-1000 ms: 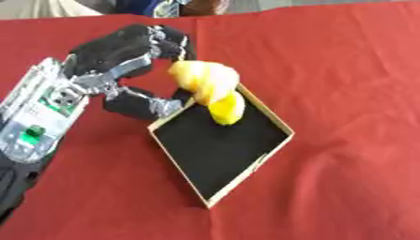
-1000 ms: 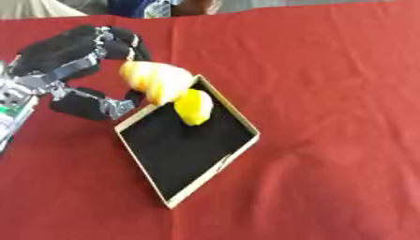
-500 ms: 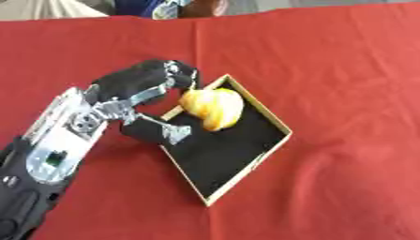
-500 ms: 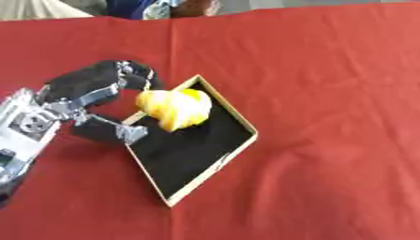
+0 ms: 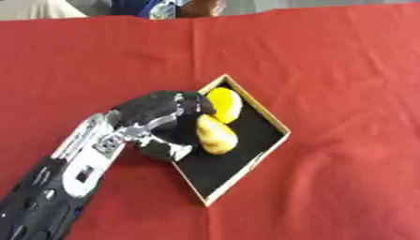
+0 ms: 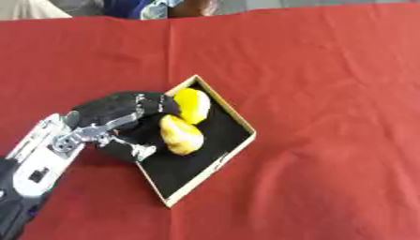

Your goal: Pick up objects on the table and place them in the box.

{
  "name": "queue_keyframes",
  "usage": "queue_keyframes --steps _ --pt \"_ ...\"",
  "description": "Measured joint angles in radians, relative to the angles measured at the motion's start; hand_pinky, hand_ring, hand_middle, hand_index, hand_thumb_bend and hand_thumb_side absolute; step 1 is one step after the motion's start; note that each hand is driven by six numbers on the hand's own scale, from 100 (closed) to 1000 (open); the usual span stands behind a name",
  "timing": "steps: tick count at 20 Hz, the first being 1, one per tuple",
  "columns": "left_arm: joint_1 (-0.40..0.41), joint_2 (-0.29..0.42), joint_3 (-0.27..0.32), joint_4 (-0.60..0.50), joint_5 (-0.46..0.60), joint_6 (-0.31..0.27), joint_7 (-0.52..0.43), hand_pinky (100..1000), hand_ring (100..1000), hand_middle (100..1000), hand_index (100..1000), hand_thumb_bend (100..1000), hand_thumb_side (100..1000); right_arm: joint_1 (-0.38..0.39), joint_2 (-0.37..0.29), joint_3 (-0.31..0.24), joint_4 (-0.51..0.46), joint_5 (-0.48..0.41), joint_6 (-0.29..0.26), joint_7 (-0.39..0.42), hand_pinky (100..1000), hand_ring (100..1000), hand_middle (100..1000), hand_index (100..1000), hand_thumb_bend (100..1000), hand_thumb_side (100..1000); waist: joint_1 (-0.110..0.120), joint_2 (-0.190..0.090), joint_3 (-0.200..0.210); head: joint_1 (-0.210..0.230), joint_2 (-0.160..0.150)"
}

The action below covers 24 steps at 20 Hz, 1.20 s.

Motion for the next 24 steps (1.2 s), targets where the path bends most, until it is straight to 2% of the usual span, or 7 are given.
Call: queue_keyframes --steps 2,7,9,12,14,20,24 --pt "0.007 0.0 0.001 -0.011 -0.036 -0.006 0.001 973 902 930 970 429 525 0.0 0.0 0.0 0.0 0.0 0.0 0.0 905 800 773 847 100 534 0.0 0.0 0.002 -0.004 0.002" --pt "0.026 0.007 0.017 -0.052 -0.068 -0.006 0.016 969 907 929 971 451 543 0.002 0.0 0.0 0.0 0.0 0.001 0.001 905 800 773 847 100 534 -0.001 0.0 0.009 -0.008 0.008" --pt "0.032 0.017 0.026 -0.076 -0.062 -0.003 0.024 960 895 919 962 409 532 0.002 0.0 0.0 0.0 0.0 0.001 0.001 905 800 773 847 100 533 -0.002 0.0 0.009 -0.008 0.008" --pt "0.04 0.034 0.048 -0.144 -0.021 0.005 0.046 929 854 897 941 191 448 0.008 0.0 0.0 0.0 0.0 -0.001 0.001 904 800 773 847 100 533 -0.006 -0.005 0.01 -0.009 0.008" --pt "0.045 0.053 0.075 -0.218 0.042 0.024 0.077 897 815 869 917 100 403 0.01 0.0 -0.001 0.0 0.0 -0.004 -0.002 904 800 772 846 100 533 -0.006 -0.011 0.017 -0.015 0.008" --pt "0.083 0.129 0.222 -0.45 0.349 0.144 0.236 856 753 832 883 100 447 0.01 0.0 -0.003 0.0 0.0 -0.016 -0.014 902 801 771 846 100 532 -0.01 -0.02 0.029 -0.03 0.008" --pt "0.147 0.177 0.358 -0.509 0.524 0.18 0.413 852 753 833 880 100 525 0.01 -0.002 -0.007 0.0 0.0 -0.032 -0.026 900 800 770 845 100 530 -0.02 -0.022 0.041 -0.038 0.008"
